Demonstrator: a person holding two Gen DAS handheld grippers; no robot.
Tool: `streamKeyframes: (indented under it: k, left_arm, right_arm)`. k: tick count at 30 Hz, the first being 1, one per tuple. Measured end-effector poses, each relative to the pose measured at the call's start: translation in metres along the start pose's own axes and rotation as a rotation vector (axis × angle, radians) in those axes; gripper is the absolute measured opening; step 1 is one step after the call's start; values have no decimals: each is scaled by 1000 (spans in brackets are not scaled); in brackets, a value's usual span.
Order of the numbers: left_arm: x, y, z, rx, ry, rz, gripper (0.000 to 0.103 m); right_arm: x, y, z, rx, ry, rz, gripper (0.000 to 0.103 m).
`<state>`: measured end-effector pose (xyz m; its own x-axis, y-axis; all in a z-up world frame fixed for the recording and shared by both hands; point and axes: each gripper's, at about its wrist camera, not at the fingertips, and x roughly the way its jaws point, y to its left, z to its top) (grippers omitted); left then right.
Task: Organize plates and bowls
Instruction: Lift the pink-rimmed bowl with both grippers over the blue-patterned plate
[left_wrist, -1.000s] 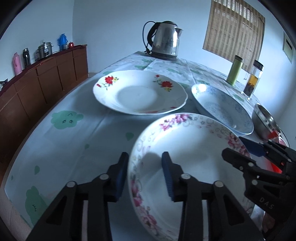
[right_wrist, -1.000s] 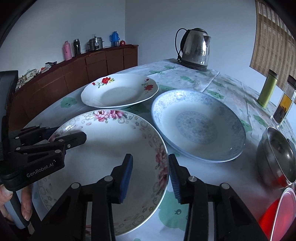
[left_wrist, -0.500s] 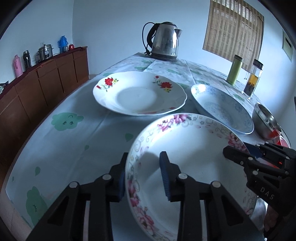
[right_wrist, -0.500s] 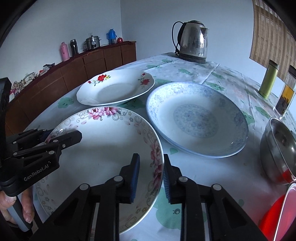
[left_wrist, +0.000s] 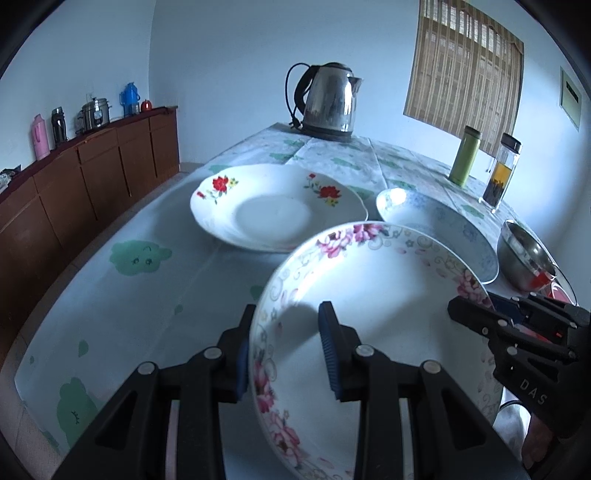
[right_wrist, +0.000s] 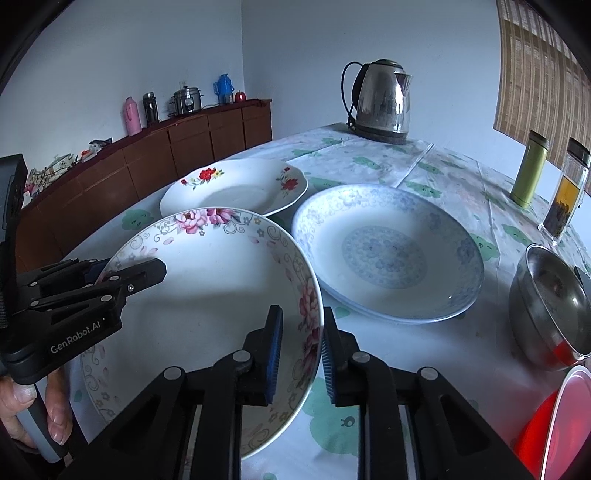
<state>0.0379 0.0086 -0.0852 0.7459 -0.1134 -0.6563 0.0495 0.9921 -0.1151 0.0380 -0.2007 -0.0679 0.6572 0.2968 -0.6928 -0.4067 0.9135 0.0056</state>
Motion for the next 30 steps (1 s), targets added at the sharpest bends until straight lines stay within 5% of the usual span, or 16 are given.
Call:
streamKeyframes:
  k: [30]
  left_arm:
    - [-4, -37, 57, 59, -122, -1, 31]
  right_arm:
    - [-24, -36, 32, 65, -82, -18, 21]
